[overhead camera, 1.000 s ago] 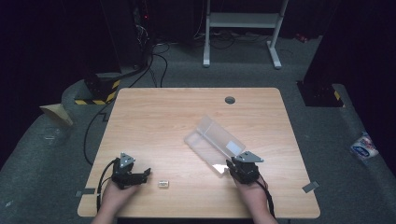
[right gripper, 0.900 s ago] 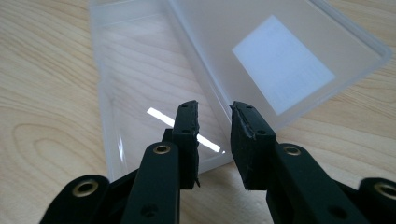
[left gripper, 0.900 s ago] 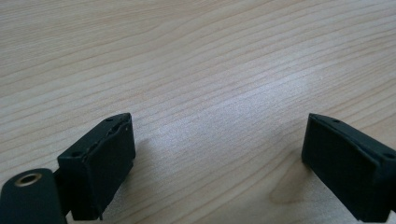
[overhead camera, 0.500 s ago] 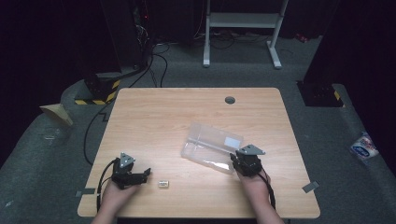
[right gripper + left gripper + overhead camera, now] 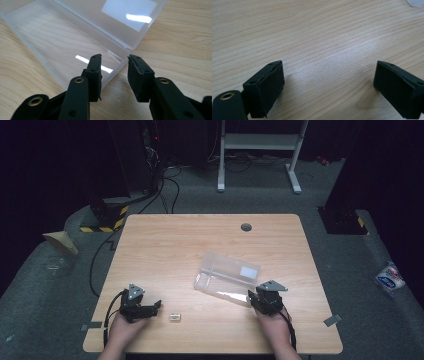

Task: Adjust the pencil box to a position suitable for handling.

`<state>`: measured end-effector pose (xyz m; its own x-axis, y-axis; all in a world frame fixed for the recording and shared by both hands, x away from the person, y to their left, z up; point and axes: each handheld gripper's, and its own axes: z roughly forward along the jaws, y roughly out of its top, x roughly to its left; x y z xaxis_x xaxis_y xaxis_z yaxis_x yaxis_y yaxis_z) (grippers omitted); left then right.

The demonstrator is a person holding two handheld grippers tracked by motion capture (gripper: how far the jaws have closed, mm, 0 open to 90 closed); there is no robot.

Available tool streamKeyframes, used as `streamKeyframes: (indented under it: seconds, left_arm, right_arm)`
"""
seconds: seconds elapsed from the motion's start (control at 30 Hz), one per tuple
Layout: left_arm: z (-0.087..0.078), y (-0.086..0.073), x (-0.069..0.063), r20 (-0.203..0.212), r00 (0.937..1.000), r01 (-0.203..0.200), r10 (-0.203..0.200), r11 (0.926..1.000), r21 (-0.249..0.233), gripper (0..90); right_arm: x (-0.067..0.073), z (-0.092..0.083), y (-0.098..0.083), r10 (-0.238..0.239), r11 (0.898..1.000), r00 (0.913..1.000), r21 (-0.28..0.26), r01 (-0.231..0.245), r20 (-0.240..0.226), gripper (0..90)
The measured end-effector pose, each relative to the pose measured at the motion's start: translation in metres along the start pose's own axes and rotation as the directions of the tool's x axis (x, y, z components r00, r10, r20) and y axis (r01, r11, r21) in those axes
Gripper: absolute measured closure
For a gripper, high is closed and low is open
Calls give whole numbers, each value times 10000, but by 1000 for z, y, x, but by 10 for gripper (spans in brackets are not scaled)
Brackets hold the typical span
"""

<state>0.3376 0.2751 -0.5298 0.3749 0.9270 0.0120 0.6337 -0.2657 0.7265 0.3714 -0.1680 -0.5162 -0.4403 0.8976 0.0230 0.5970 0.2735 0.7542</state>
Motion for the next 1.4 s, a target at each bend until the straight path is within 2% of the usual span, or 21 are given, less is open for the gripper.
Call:
streamKeyframes:
  seconds: [0.27, 0.47, 0.67, 0.73, 0.93, 1.07, 1.4]
  left_arm:
    - [0, 0, 0, 0, 10000, 0, 0, 10000, 1, 98]
    - [0, 0, 0, -37, 10000, -66, 66, 10000, 16, 98]
    - [0, 0, 0, -40, 10000, -62, 62, 10000, 10, 99]
    - [0, 0, 0, -38, 10000, -63, 63, 10000, 8, 99]
    - [0, 0, 0, -38, 10000, -64, 64, 10000, 11, 99]
    - [0, 0, 0, -38, 10000, -65, 65, 10000, 11, 99]
    - [0, 0, 0, -38, 10000, -62, 62, 10000, 10, 99]
  right_arm:
    - [-17, 2, 4, 344, 9994, 9993, 30, -345, 163, 654]
    - [-16, -4, 3, 372, 9993, 9993, -59, -372, -39, 658]
    - [-14, -3, -3, 820, 9966, 9965, 67, -820, -133, 715]
    - [-9, -1, -3, 776, 9968, 9970, 195, -775, -65, 752]
    - [-4, 3, 1, 783, 9966, 9969, 267, -783, 6, 768]
    - [6, 7, 6, 540, 9981, 9985, 310, -539, -49, 769]
    - [15, 16, 14, 109, 9991, 9999, 411, -107, -61, 792]
